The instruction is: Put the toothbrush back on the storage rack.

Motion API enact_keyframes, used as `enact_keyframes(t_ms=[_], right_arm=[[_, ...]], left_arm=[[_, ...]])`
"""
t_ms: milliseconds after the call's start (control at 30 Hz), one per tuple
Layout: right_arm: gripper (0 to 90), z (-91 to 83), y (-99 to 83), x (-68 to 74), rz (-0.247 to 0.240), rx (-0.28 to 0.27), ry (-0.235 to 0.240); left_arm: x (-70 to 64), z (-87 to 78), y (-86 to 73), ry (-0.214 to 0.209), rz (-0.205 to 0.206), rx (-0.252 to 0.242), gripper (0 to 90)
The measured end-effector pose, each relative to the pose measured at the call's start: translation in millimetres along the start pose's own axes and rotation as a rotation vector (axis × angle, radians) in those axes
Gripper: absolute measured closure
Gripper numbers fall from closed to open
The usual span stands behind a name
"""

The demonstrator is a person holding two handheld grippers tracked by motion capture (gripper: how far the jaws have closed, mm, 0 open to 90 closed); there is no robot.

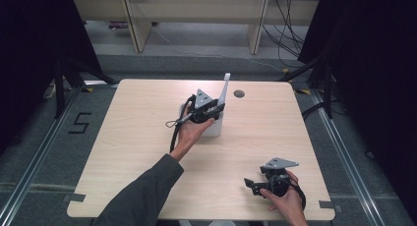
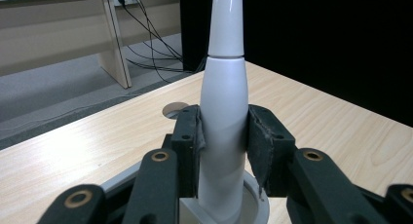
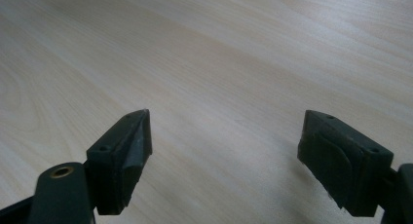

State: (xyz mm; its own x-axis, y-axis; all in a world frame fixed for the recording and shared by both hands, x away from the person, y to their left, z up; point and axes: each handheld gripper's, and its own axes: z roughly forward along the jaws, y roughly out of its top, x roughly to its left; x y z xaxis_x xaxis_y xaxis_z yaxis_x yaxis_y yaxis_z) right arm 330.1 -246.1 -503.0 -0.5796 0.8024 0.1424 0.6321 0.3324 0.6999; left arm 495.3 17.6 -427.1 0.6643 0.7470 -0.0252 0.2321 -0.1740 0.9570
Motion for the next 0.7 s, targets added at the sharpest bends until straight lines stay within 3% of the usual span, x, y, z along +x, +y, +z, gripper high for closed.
enact_keyframes(t_ms=[700], right_arm=[[20.2, 0.0, 0.0, 0.1, -0.001, 0.001, -0.001]], left_arm=[[-9.4, -13.4, 2.5, 0.032, 0.002, -0.014, 67.8]])
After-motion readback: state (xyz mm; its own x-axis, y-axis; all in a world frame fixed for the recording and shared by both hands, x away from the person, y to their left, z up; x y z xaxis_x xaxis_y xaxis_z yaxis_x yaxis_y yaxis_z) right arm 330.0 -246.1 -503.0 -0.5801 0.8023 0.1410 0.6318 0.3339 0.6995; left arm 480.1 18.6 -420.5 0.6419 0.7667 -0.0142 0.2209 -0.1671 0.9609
